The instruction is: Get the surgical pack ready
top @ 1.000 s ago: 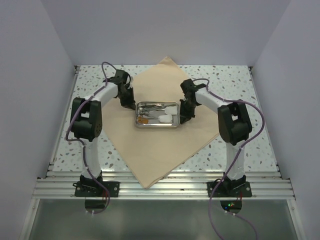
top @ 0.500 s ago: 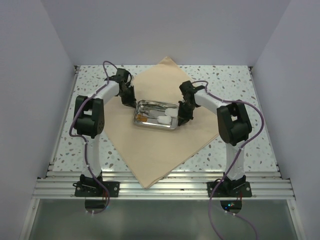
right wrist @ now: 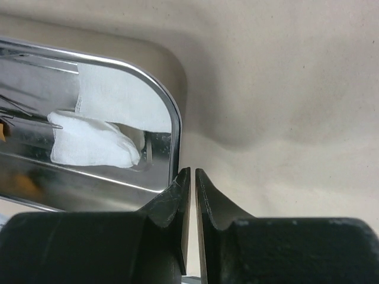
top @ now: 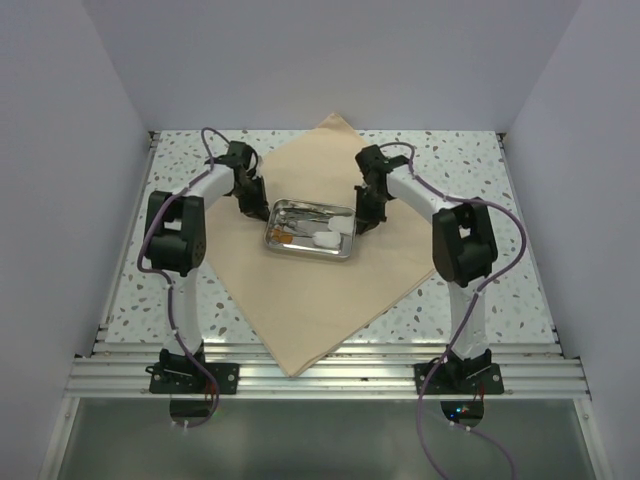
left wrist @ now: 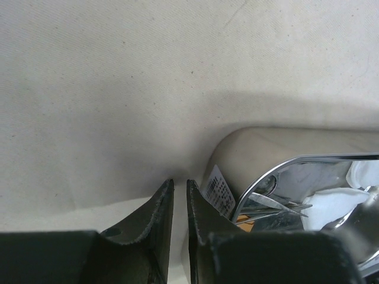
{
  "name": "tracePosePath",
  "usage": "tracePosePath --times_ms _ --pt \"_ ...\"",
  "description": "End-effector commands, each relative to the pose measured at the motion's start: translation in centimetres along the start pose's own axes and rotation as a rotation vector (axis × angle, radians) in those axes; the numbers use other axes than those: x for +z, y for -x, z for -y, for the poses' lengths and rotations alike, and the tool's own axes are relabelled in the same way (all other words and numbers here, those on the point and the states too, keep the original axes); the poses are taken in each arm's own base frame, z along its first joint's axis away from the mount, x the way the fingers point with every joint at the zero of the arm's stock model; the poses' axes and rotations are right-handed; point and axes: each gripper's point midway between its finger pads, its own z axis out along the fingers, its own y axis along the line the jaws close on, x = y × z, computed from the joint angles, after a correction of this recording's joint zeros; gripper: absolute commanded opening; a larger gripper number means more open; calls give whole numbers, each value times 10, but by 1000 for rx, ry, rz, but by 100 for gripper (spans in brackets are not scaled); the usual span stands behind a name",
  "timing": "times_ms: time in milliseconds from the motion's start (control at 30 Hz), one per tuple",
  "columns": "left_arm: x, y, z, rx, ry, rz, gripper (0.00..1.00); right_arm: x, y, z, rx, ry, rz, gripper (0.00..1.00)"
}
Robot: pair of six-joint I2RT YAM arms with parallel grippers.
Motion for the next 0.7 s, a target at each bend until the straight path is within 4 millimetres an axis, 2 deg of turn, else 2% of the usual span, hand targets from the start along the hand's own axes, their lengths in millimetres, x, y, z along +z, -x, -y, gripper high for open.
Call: tracePosePath --times_ms 0,100,267,367,500,533,667 --pt "-21 10 3 5 -24 54 19 2 9 2 -53 -26 1 12" --pt "-23 9 6 6 -36 53 20 9 9 0 -53 -15 -10 12" --pt "-22 7 5 2 -41 53 21 6 12 3 -46 -42 -2 12" --pt "-23 9 3 5 -33 57 29 -3 17 13 -55 -80 20 12" --pt "-33 15 -11 -8 -6 80 34 -35 23 34 -76 -184 66 20" --pt "-36 14 -16 -17 -2 81 35 -51 28 40 -100 -216 106 22" --pt "-60 23 -34 -57 6 135 43 -89 21 45 -170 -233 130 33"
